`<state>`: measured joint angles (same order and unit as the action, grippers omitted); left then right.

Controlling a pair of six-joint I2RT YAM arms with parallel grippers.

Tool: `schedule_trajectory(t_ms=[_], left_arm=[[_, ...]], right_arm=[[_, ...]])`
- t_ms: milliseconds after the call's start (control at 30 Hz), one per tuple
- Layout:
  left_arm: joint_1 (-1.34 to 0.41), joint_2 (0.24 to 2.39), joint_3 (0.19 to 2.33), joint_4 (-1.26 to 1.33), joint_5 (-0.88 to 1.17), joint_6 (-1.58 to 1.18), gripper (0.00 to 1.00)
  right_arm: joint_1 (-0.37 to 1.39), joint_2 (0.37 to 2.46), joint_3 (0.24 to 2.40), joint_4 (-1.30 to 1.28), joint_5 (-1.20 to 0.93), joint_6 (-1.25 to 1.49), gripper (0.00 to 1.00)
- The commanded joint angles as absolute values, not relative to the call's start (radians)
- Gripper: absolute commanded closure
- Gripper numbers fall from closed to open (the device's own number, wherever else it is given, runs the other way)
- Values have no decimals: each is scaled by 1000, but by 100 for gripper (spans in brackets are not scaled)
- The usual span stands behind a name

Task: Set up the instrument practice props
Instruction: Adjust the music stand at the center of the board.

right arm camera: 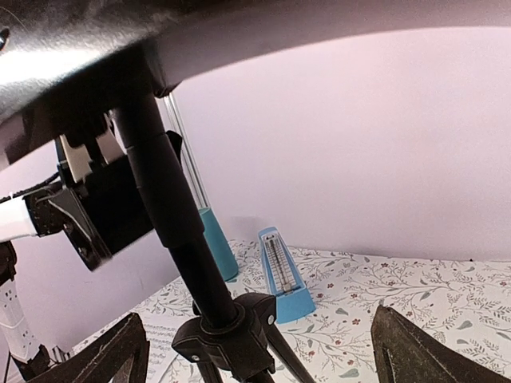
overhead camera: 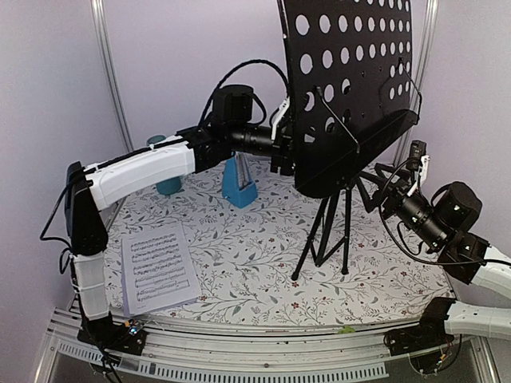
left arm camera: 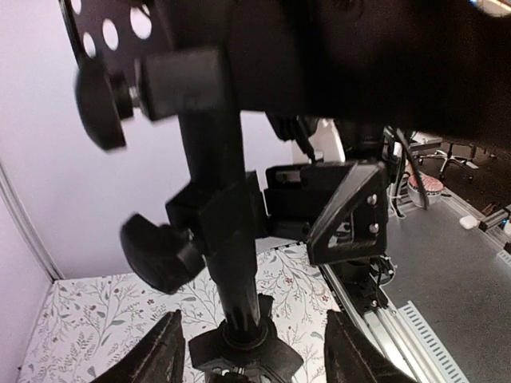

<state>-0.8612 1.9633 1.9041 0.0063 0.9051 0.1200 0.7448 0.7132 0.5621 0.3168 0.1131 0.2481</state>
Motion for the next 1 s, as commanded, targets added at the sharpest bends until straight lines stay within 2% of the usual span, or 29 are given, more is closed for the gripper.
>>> schedule_trajectory(t_ms=[0, 233, 500, 733, 767, 833, 867, 967], left_arm=[[-892, 2037, 1948, -63, 916, 114, 39], [-894, 2110, 2042, -49, 944, 82, 36], [-910, 2210, 2231, -60, 988, 35, 40], [-940, 2301, 2338, -79, 972, -15, 57], [-947, 2306, 2341, -81, 949, -16, 64], [-955, 2309, 2348, -89, 901, -29, 91], [-956, 2301, 2353, -101, 828, -40, 100], [-970, 2214, 2327, -155, 512, -49, 100]], right_arm=[[741, 687, 573, 278, 144, 197, 1], [743, 814, 633, 262, 108, 164, 1], [743, 800, 645, 241, 119, 139, 1], [741, 687, 639, 137, 213, 130, 0], [742, 684, 644, 128, 211, 128, 0], [741, 695, 664, 100, 210, 125, 0], [741, 701, 675, 88, 208, 123, 0], [742, 706, 709, 68, 189, 113, 0]])
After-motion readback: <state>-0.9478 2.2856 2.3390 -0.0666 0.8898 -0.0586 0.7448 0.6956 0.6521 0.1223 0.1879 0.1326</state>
